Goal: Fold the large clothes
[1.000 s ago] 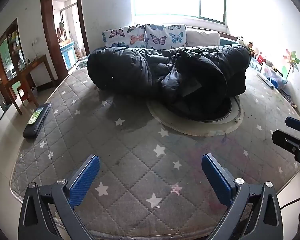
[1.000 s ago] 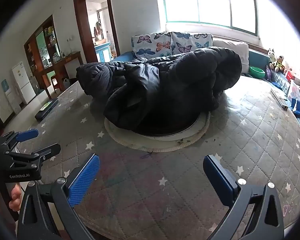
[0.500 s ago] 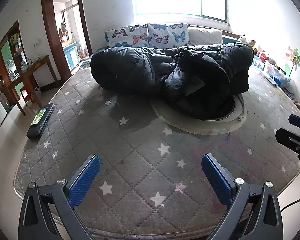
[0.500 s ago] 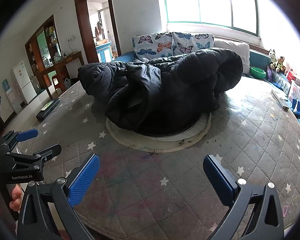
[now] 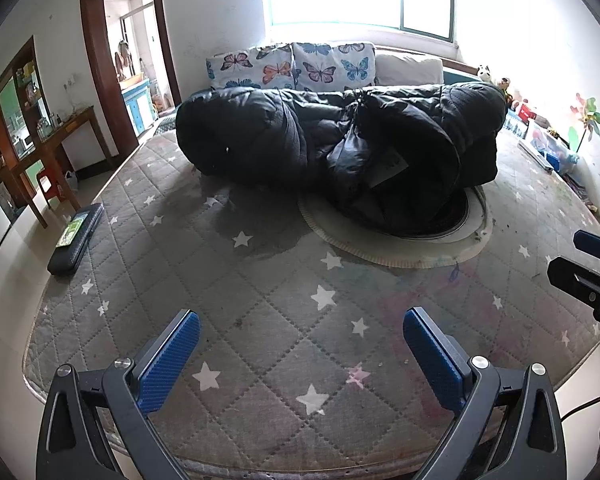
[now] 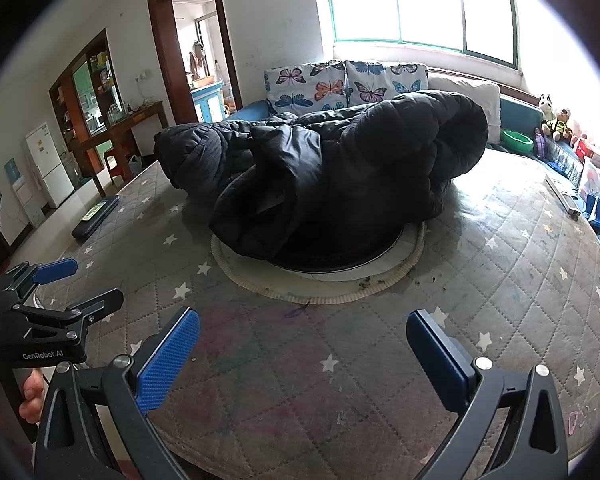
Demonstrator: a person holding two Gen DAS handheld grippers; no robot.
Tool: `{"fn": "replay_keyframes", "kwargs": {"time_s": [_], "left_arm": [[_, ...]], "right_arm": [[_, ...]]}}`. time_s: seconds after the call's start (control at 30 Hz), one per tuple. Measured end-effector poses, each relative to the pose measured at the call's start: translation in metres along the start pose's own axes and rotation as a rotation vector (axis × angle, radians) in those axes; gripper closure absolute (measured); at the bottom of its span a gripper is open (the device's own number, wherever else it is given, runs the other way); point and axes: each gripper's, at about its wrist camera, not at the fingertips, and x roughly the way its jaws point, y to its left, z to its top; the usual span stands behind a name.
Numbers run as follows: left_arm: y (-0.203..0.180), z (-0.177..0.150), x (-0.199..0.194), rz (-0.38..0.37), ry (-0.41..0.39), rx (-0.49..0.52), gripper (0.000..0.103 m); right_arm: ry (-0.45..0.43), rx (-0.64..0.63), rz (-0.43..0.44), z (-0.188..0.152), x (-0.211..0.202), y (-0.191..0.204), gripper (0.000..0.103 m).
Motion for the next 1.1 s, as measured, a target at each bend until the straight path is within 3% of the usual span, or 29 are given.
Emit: {"fn": "replay_keyframes", "kwargs": {"time_s": [1.1], "left_arm": [[0.008,0.007,0.027,-0.015,0.057,-0.027,0.0]], "right_arm": [[0.044,0.032,0.015,0.004,0.017,-0.008,0.0]]}}
